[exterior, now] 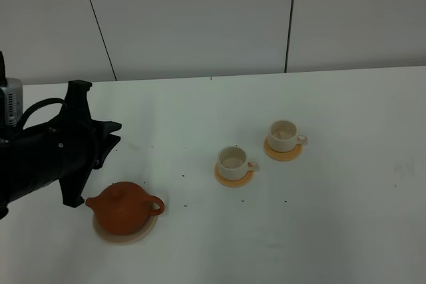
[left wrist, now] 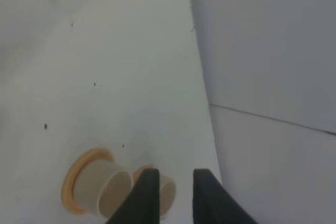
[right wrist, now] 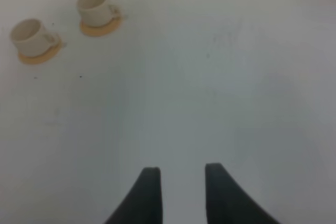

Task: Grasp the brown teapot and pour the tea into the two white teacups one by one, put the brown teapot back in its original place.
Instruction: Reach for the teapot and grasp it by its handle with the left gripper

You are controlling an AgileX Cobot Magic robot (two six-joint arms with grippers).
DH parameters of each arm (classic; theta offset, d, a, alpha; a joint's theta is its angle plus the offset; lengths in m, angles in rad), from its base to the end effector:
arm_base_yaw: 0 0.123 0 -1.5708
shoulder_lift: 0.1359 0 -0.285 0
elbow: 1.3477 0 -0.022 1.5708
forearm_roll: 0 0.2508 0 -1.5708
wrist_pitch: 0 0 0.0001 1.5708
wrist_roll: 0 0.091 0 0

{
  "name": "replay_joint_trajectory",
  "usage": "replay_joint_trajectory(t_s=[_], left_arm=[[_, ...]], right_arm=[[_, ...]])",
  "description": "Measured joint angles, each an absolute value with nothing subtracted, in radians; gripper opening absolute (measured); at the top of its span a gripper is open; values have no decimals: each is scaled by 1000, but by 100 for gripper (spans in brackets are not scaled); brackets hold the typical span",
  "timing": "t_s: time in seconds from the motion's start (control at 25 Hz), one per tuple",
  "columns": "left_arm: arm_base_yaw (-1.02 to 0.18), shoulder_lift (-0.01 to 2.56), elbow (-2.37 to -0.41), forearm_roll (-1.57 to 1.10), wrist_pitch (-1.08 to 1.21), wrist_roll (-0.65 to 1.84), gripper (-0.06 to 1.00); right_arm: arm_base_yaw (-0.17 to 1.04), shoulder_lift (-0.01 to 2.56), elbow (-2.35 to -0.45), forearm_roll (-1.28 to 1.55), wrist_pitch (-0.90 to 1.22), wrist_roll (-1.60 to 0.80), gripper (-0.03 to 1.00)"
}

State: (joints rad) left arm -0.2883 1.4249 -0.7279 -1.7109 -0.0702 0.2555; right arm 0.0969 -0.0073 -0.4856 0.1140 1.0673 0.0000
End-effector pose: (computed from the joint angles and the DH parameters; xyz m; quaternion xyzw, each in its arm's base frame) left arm 0.2791 -0.0763 0.2297 -0.5029 0.7326 -0.3305 0.3180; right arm -0.0057 0.0086 0.2732 -0.0436 0.8543 0.0818 0.5115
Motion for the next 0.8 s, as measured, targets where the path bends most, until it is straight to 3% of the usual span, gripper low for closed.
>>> replay_joint_trajectory(t_s=[0.28, 0.8], left_arm=[[-401, 1426, -802, -1655, -252, 259, 23], [-405, 1426, -804, -1253, -247, 227, 23]], right_arm=[[97, -7, -486, 114, 1067, 0, 22], [97, -7, -486, 114, 1067, 0, 23]])
